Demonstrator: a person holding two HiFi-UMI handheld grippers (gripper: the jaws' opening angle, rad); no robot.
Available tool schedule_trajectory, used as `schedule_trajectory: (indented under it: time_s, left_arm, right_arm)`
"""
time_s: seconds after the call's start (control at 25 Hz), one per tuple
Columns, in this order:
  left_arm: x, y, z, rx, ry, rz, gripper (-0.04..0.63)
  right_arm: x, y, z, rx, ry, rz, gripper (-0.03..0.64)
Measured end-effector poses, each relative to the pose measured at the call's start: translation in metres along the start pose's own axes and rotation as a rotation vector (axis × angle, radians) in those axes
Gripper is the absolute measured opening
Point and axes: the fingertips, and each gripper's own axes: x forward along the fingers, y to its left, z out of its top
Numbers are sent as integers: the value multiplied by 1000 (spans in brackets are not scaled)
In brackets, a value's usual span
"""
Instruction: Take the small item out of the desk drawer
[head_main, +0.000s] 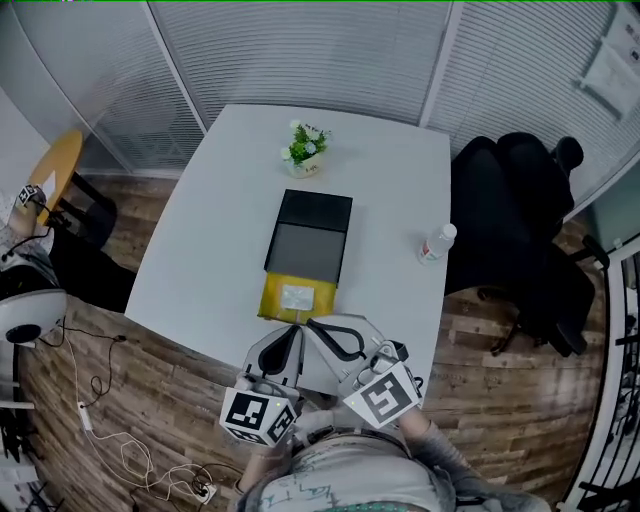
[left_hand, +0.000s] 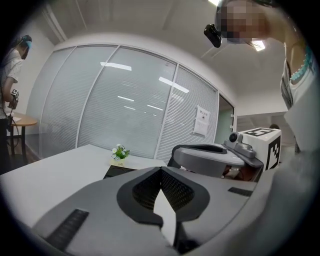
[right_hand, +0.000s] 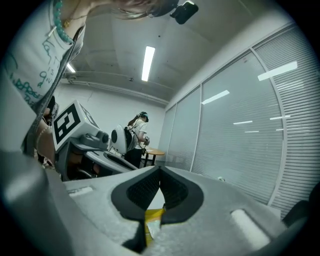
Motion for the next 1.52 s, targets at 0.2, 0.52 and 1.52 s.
schedule_trajectory:
  time_s: [0.2,0.52,1.52]
  left_arm:
    - [20,5,7,23,12,-99,-2]
    - [26,31,25,81,46,-273,-2]
    - [-1,103,39,140,63,-502,-2]
  right_arm:
    - [-1,-18,-5,20,17,-105,3]
    - [22,-32,-8,44,63,-290,3]
    - [91,1,3,63,108,-516,3]
